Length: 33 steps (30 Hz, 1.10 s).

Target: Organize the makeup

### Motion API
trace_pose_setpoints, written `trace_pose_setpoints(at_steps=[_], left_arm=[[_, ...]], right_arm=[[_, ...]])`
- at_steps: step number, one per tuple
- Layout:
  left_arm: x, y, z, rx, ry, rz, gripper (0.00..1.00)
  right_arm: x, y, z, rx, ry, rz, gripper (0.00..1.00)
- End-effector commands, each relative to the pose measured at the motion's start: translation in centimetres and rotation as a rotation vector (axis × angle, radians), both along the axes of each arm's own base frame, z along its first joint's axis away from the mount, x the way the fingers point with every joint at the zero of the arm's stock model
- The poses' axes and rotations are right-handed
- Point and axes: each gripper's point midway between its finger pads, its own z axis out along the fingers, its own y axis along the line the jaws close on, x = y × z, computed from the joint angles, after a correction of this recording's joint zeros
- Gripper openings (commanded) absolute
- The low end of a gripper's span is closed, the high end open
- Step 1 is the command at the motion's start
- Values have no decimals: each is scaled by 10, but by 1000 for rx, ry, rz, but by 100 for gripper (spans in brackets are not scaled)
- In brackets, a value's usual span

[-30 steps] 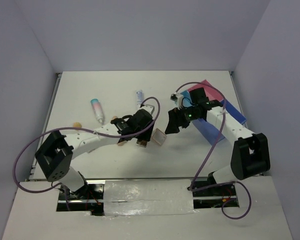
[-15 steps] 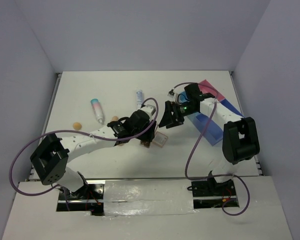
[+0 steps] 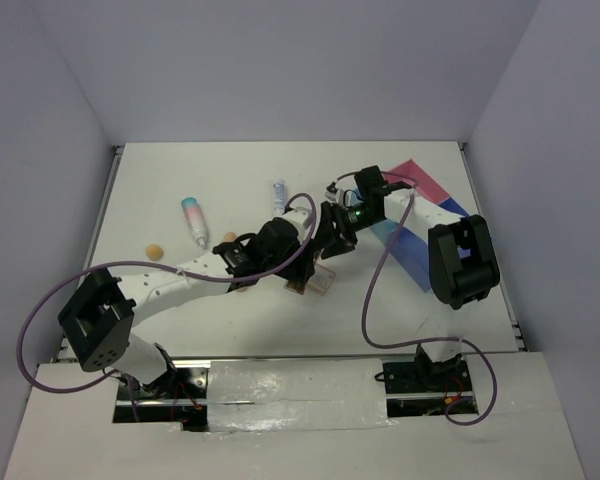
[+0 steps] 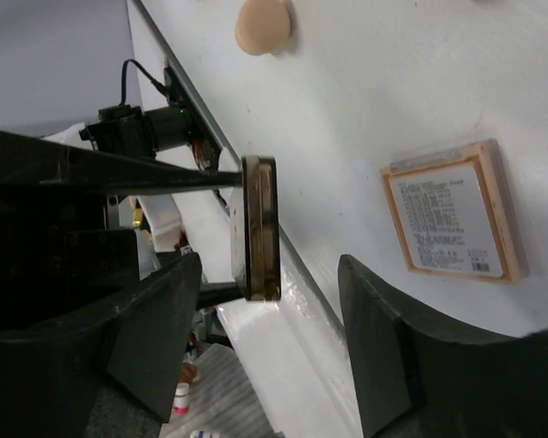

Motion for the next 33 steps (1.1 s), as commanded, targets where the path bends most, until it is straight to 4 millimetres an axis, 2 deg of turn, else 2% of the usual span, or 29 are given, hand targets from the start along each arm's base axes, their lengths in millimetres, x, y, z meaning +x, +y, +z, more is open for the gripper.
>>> trace_pose_setpoints(at_steps=[1, 2, 6, 12, 15, 16, 17, 19, 20, 21, 22, 23, 25, 27, 30, 33], left_arm=[[1, -9, 20, -62, -52, -36, 0], [1, -9, 20, -60, -53, -35, 0], [3, -8, 22, -53, -58, -27, 0], [6, -5, 21, -40, -62, -4, 0], [7, -4, 21, -37, -60, 7, 1], [7, -3, 22, -36, -58, 8, 6], [7, -3, 23, -35, -57, 12, 24], [7, -3, 27, -45, -67, 11, 43], [7, -1, 28, -47, -72, 21, 60], [7, 0, 35, -60, -85, 27, 69], [8, 1, 38, -66, -91, 33, 73], [8, 3, 40, -69, -97, 40, 92], [9, 8, 49, -83, -122, 61, 99], [9, 14, 58, -94, -145, 84, 99], [9, 22, 65, -106, -162, 115, 99], [8, 30, 65, -127, -159, 143, 99]], right_arm=[[9, 13, 13, 43, -8, 21, 68], [10, 17, 14, 42, -8, 27, 65], [8, 24, 5, 21, 10, 59, 40], [2, 27, 5, 19, 16, 89, 17], [1, 26, 9, 23, 2, 102, 10], [3, 26, 10, 25, -13, 108, 8], [3, 25, 11, 18, -20, 107, 8], [6, 25, 15, 15, -43, 110, 6], [8, 24, 15, 5, -57, 112, 5], [9, 22, 17, -1, -71, 112, 4], [14, 22, 20, -4, -95, 112, 4], [17, 19, 22, -11, -108, 109, 3], [28, 13, 28, -35, -148, 93, 2], [42, 0, 31, -55, -179, 56, 2], [68, -19, 47, -87, -238, -3, 2], [92, -45, 63, -137, -338, -48, 2]])
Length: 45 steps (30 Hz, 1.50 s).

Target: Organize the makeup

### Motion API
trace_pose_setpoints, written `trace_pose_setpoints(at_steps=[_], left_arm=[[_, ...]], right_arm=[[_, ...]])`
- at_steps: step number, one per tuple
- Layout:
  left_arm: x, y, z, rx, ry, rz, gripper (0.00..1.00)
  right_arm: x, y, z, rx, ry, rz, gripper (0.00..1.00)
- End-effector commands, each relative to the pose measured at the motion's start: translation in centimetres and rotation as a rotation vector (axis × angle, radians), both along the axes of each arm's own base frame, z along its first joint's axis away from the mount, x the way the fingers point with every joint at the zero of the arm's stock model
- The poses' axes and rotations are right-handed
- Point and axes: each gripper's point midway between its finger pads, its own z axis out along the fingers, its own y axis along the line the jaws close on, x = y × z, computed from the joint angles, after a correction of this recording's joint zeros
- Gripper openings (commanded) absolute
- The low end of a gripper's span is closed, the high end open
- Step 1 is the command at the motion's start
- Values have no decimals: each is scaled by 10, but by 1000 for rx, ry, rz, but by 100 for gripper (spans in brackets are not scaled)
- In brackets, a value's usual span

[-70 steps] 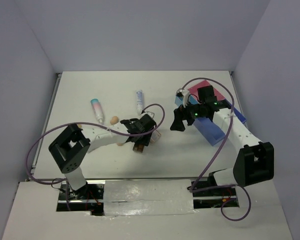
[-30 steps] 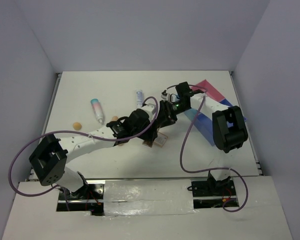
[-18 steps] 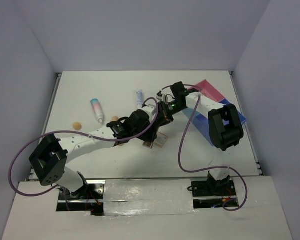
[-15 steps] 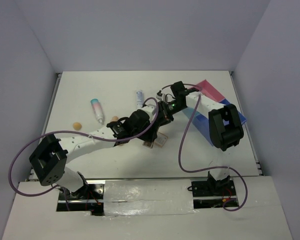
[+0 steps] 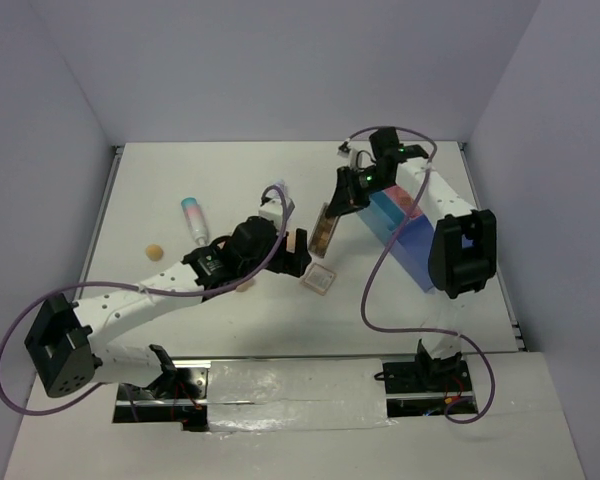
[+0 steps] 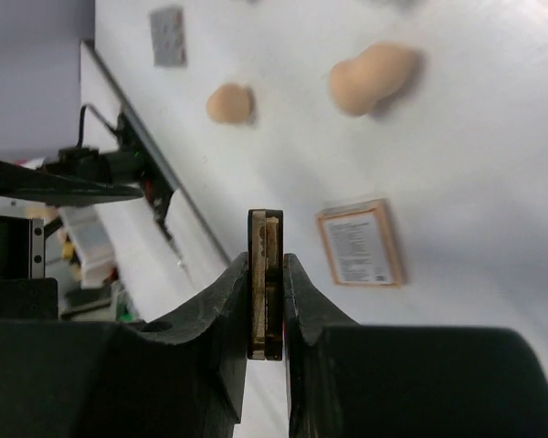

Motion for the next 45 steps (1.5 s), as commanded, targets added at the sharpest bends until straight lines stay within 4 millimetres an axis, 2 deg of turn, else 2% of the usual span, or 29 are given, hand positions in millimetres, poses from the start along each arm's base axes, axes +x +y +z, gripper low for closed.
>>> trace_pose_setpoints(at_steps=[1, 5, 7, 9, 10, 11, 12, 14, 16, 18, 20, 21, 24, 25, 30, 33, 36, 40, 43, 44, 45], left_arm=[[5, 14, -2, -37, -5, 69, 99], [3, 26, -20, -65, 50, 96, 99], [3, 32, -27, -84, 68, 111, 99], [3, 35, -28, -102, 74, 122, 99], [3, 39, -32, -101, 81, 131, 99], [3, 39, -31, -109, 83, 131, 99], [3, 40, -32, -113, 86, 133, 99], [4, 43, -34, -115, 90, 138, 99], [5, 44, -34, -114, 91, 140, 99], [5, 45, -36, -113, 95, 141, 99], [4, 45, -37, -114, 98, 139, 99], [4, 45, -38, -116, 101, 138, 99], [3, 44, -39, -115, 106, 132, 99], [3, 44, -39, -114, 106, 132, 99], [3, 43, -38, -114, 109, 124, 99], [2, 42, -41, -113, 117, 121, 99], [2, 41, -42, -115, 120, 115, 99], [2, 39, -42, -111, 122, 105, 99], [3, 36, -42, -108, 121, 89, 99], [3, 35, -42, -110, 120, 83, 98], [2, 32, -41, -111, 119, 65, 96]], right_arm=[[27, -32, 29, -67, -140, -56, 2], [58, -73, 53, -212, -329, -136, 2], [76, -103, 64, -338, -449, -207, 2], [86, -124, 68, -423, -514, -260, 2], [95, -138, 82, -462, -595, -299, 2], [102, -156, 84, -540, -626, -349, 2], [105, -165, 84, -579, -648, -377, 2], [116, -191, 100, -672, -725, -463, 2], [123, -205, 108, -717, -769, -514, 2], [131, -225, 110, -785, -792, -580, 2], [136, -240, 104, -843, -794, -611, 2], [137, -251, 97, -906, -785, -623, 2], [145, -268, 74, -997, -751, -621, 3], [148, -270, 61, -1018, -728, -607, 5], [152, -280, 33, -1096, -689, -585, 12], [154, -284, 19, -1121, -664, -564, 22], [150, -278, 0, -1101, -615, -519, 38], [145, -268, -9, -1050, -581, -486, 56], [142, -260, -7, -1005, -573, -469, 68], [144, -258, 0, -992, -584, -472, 71], [141, -253, 4, -966, -582, -461, 78]])
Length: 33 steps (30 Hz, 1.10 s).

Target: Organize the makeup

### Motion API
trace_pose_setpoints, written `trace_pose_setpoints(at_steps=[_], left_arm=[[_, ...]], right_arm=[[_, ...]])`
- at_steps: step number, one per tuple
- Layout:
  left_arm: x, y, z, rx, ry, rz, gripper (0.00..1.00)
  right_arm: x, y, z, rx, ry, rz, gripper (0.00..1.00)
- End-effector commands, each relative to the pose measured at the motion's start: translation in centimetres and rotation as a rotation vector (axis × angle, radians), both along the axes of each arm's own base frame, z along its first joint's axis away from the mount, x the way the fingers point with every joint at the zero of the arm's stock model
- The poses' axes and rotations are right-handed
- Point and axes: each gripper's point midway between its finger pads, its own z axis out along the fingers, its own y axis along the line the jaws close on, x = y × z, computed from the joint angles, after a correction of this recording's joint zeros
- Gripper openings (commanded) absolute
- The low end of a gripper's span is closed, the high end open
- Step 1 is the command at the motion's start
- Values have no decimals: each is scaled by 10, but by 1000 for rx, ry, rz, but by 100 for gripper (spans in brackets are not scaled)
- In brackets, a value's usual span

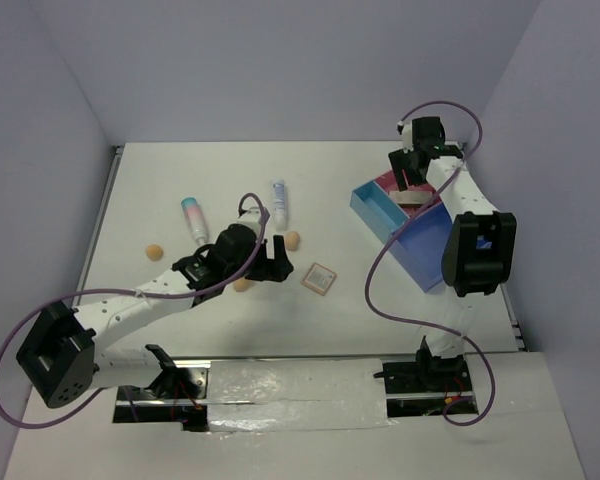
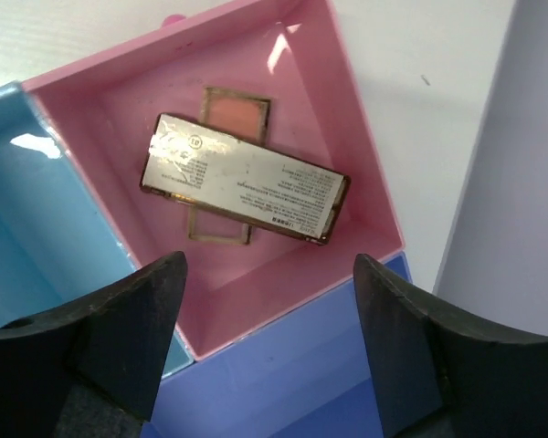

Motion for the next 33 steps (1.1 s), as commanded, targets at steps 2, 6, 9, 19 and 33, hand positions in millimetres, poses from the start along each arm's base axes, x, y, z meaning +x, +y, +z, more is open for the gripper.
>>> trace_pose_setpoints(at_steps=[2, 6, 9, 19, 33], left_arm=[[7, -15, 12, -42, -40, -55, 91], [7, -28, 15, -65, -48, -117, 34], [7, -34, 13, -64, -40, -149, 16], [-2, -60, -20, 91, 47, -288, 84], [9, -16, -7, 172, 22, -34, 10]], right_arm=[[4, 19, 36, 83, -42, 79, 87], [-18, 61, 75, 291, -53, 359, 100], [-52, 95, 111, 485, -109, 603, 100], [-153, 170, 87, 828, 9, 908, 99], [-228, 237, -21, 469, 260, 796, 99]])
